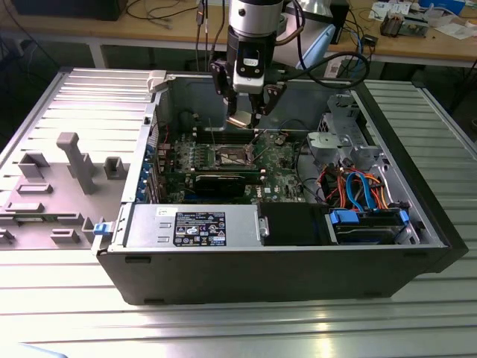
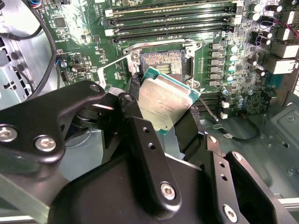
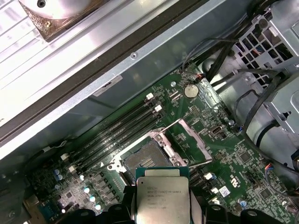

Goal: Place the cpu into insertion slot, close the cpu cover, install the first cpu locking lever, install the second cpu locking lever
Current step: 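Place the cpu into insertion slot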

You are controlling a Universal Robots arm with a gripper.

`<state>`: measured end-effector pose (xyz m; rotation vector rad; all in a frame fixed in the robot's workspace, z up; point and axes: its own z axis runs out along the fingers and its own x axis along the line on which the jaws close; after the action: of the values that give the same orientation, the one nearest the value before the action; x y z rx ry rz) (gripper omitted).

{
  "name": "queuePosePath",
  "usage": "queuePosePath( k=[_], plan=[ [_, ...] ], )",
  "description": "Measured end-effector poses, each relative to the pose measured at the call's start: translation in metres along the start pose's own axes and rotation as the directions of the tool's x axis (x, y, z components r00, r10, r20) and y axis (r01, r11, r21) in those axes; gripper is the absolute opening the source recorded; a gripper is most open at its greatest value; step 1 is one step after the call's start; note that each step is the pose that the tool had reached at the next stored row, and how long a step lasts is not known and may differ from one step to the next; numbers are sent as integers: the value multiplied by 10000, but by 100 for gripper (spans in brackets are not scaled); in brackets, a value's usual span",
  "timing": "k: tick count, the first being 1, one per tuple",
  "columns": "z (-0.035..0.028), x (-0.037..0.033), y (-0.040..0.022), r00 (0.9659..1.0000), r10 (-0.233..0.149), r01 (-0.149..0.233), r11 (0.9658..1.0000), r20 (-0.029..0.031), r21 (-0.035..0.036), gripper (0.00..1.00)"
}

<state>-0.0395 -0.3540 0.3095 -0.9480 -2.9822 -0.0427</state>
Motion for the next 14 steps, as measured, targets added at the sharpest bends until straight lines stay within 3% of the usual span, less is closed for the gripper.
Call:
queuePosePath(
  k=[14],
  plan=[
    [0,0,0,9986,533,-533,9986,12,-11,55]
  ],
)
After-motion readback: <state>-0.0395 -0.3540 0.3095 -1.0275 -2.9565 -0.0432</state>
